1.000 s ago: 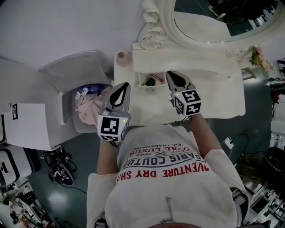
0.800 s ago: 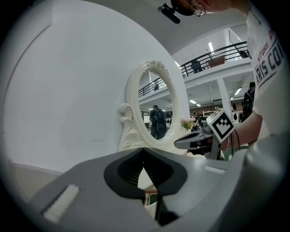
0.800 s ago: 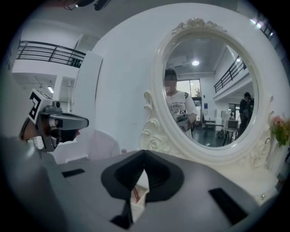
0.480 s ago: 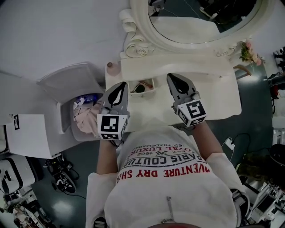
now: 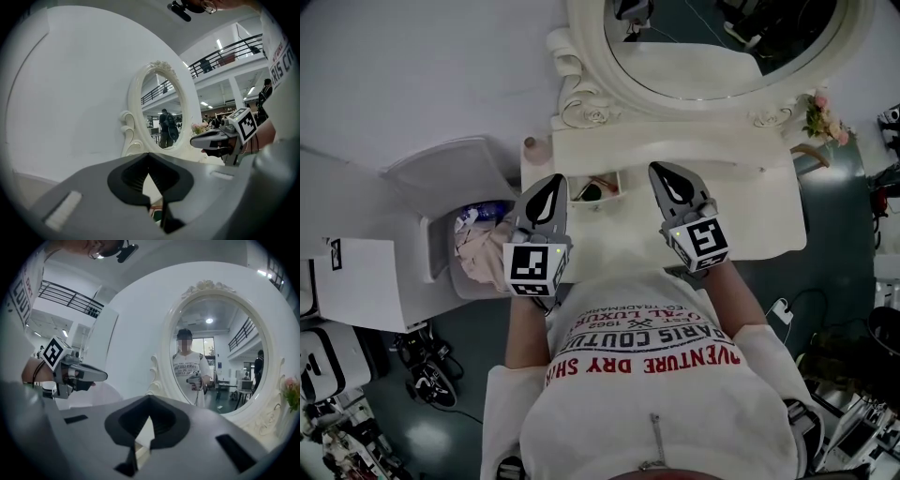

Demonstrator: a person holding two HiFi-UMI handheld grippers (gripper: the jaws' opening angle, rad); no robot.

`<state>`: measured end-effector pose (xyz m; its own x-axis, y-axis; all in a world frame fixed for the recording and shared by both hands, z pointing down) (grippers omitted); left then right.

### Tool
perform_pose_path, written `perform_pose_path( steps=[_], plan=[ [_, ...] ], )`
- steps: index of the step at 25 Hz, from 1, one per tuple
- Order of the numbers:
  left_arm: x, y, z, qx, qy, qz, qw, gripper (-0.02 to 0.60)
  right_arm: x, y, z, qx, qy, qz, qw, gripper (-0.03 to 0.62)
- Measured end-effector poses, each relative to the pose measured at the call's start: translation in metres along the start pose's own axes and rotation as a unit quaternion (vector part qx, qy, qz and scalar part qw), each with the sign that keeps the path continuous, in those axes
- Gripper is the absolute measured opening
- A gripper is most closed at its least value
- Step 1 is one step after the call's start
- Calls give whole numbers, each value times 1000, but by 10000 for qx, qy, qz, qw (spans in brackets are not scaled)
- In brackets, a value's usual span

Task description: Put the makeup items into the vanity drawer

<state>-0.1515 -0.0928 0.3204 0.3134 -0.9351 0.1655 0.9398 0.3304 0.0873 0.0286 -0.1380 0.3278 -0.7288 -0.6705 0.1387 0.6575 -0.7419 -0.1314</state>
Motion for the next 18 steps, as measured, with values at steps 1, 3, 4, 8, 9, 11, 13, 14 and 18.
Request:
perform_pose_path(
  steps=[1,3,4,8,9,11,13,14,18],
  plan=[
    [0,0,1,-9,-12,-1,10000,11,0,0,0,3,6,1,10000,8],
    [0,1,2,-7,-40,9,10000,11,1,1,1,1,-6,17,10000,6],
    [0,2,2,0,-51,15,10000,11,2,1,2,-10,-28,42,10000,8],
    [0,1,3,2,-62,-15,10000,11,2,5,3,16,-83,167,9998,8],
    [0,0,2,3,-62,-26,10000,11,2,5,3,39,-76,168,9998,8],
    [-1,0,2,-1,-63,-44,10000,11,3,5,1,27,-55,157,9999,8],
    [-1,0,2,0,-72,-57,10000,11,3,4,0,-20,-35,146,9999,8],
    [-1,0,2,5,-75,-61,10000,11,3,3,0,-28,-23,140,9999,8],
    [-2,0,3,6,-91,-69,9999,11,4,1,1,-78,8,141,9999,6]
  ],
)
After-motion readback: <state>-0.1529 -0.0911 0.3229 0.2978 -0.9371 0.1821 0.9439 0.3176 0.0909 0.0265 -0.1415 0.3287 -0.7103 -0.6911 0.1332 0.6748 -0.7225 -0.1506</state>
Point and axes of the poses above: the fingertips, and each gripper's own axes: x forward along the fingers, y to its right, z out of its underside, the point moved 3 cm from there along -x, backward along the fingers, and after that the axes turned 1 degree about -y, right-handed, at the moved point
